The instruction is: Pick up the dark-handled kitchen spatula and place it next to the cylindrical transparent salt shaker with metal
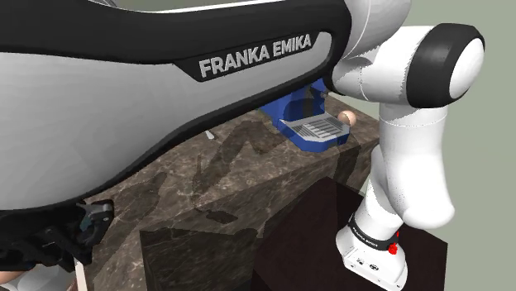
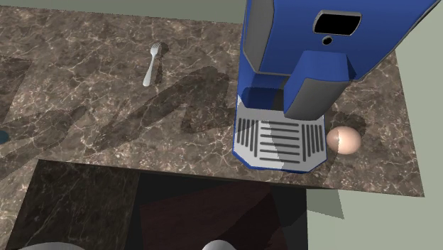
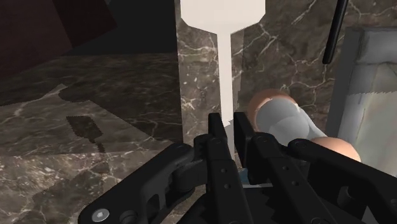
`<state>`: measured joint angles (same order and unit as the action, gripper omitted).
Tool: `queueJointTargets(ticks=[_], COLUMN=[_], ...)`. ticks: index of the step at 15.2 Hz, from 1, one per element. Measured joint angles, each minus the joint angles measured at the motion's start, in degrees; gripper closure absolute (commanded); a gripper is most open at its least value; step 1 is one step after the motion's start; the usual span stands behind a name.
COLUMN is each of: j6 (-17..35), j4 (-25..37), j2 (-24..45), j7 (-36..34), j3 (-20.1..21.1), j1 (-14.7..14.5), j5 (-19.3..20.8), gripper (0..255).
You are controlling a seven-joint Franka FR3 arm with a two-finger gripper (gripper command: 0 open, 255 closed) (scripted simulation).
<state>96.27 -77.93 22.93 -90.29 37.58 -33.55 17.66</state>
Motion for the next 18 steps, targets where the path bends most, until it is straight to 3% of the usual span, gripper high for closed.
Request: queueJointTargets(ticks=[18], j6=[13.25], j4=[-13.01], j2=[0.71], j7=[-1.99], j3=[-0.74], j1=[1.6], j5=[1.16], gripper=[255])
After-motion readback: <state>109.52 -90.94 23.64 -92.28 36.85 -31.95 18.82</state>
